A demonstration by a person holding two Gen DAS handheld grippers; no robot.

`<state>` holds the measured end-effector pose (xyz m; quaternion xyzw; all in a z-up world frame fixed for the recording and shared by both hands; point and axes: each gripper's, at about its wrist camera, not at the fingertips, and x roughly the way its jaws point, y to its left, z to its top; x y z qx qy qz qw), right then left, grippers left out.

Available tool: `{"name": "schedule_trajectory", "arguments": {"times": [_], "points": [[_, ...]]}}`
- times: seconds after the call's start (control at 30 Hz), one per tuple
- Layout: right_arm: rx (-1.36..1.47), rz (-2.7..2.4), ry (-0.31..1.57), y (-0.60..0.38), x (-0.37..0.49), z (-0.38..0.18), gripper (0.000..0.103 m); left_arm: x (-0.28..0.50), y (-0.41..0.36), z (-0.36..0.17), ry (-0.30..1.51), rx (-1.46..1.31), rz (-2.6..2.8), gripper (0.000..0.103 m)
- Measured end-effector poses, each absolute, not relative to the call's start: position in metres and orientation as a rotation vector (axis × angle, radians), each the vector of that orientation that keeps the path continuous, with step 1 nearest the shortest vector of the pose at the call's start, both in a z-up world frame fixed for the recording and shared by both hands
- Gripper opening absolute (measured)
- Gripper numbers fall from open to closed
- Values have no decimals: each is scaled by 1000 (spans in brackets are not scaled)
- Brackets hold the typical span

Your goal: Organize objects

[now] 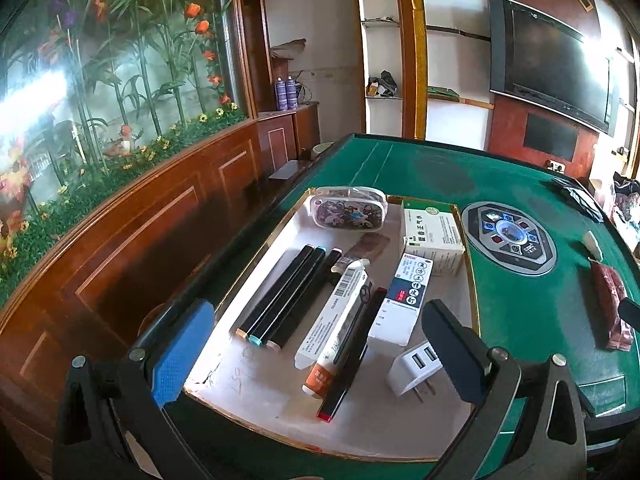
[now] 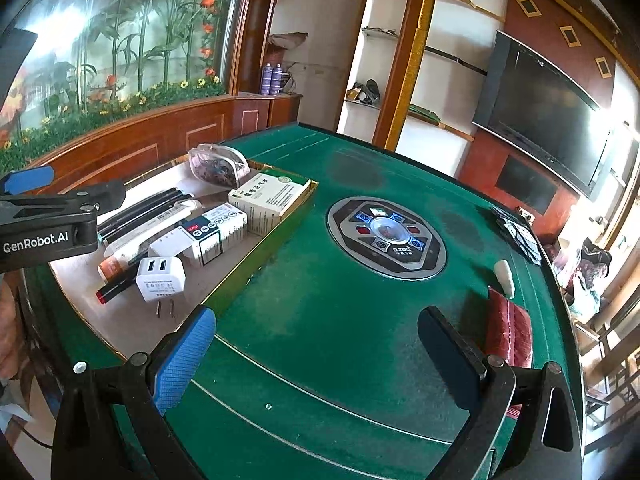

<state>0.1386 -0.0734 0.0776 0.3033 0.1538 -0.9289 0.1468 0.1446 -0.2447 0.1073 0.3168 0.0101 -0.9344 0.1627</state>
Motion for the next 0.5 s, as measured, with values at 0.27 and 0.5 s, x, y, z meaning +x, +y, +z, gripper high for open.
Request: {"name": "schedule_trajectory", "arguments": {"times": [0.27,0.5], "points": [[906,-2699,469,-75,135,74,103,143,-244,103,30,929,-2662,103],[956,-2724,475,-72,129,69,103,144,-243,99,19,941,-2654,103]]}}
